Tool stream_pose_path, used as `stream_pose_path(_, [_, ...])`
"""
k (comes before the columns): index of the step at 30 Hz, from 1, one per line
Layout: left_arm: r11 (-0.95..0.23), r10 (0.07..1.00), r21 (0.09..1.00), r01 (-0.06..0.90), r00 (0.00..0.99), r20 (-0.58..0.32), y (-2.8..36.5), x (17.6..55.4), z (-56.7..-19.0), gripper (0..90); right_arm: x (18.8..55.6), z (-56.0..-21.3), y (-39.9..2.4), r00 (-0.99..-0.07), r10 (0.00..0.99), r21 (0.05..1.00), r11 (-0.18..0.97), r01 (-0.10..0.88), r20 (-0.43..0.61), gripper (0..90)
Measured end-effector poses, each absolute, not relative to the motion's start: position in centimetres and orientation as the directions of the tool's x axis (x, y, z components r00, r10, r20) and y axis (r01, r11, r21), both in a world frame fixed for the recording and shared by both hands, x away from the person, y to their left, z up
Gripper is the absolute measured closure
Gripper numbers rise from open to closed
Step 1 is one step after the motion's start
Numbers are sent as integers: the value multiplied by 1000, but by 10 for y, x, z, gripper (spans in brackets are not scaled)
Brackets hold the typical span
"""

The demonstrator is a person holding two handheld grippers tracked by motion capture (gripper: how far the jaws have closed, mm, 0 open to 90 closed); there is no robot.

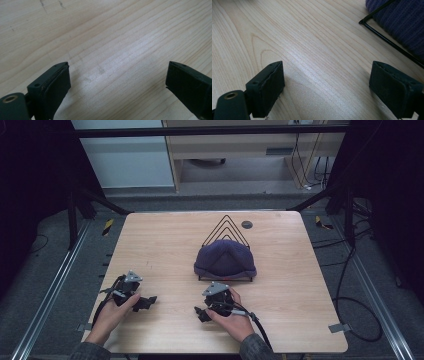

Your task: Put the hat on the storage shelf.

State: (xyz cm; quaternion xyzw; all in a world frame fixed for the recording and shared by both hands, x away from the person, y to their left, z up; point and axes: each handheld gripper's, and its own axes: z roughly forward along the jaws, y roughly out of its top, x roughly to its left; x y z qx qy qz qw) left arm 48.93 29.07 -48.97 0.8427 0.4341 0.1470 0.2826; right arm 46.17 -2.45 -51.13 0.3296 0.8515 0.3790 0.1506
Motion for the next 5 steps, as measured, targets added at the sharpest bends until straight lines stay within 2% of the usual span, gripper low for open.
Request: stream_pose_path(5, [-483,813,576,659,581,17,287,489,-493,37,461,-511,-24,-735,678,745,494,448,-8,128])
